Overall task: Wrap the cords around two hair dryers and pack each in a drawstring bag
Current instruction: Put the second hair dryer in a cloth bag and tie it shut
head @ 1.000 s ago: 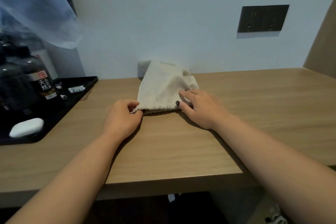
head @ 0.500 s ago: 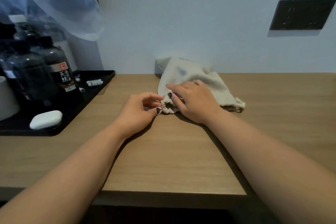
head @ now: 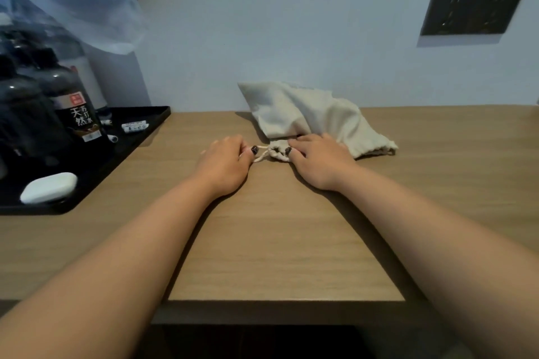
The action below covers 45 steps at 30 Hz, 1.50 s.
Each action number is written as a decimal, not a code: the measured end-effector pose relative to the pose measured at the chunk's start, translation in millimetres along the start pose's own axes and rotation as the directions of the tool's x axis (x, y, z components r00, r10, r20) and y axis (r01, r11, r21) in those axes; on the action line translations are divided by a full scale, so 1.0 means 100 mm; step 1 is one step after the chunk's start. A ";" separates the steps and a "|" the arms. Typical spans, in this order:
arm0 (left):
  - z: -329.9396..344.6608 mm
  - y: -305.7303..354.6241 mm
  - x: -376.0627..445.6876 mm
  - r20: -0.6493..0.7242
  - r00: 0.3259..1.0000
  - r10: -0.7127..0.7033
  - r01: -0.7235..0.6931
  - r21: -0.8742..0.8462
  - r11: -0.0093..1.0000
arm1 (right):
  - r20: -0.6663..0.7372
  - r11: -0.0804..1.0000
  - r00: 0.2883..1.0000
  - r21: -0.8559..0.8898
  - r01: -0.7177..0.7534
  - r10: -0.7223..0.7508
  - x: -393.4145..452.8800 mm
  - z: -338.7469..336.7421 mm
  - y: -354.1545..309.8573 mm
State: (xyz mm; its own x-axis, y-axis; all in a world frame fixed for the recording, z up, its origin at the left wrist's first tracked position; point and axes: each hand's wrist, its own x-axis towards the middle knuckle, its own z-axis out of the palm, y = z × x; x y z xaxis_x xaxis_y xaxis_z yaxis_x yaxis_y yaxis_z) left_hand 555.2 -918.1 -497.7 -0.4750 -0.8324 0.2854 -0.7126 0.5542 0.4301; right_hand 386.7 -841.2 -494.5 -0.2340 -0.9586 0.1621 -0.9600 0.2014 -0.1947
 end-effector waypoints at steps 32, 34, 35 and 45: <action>-0.24 0.30 -0.11 0.208 0.964 0.168 0.111 -0.883 0.456 | -0.340 0.748 0.921 0.557 0.360 -0.191 -0.13 0.03 -0.04; -0.20 0.31 -0.11 0.171 0.980 0.105 0.104 -0.880 0.462 | -0.323 0.745 0.928 0.569 0.347 -0.186 -0.13 0.02 -0.04; -0.18 0.31 -0.10 0.145 0.987 0.064 0.102 -0.891 0.442 | -0.319 0.729 0.933 0.598 0.334 -0.166 -0.14 0.01 -0.04; -0.10 0.25 -0.09 -0.093 0.985 0.142 -0.170 -0.543 0.822 | -0.273 0.659 0.958 0.707 0.259 -0.084 -0.15 -0.02 0.01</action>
State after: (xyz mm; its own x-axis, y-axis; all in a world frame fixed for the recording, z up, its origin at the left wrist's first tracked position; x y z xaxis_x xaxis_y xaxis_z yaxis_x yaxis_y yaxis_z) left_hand 546.9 -896.6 -480.6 -0.5216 -0.7414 0.4222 -0.2251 0.5970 0.7700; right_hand 389.1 -826.3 -494.8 -0.1858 -0.8807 0.4358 -0.5839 -0.2578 -0.7698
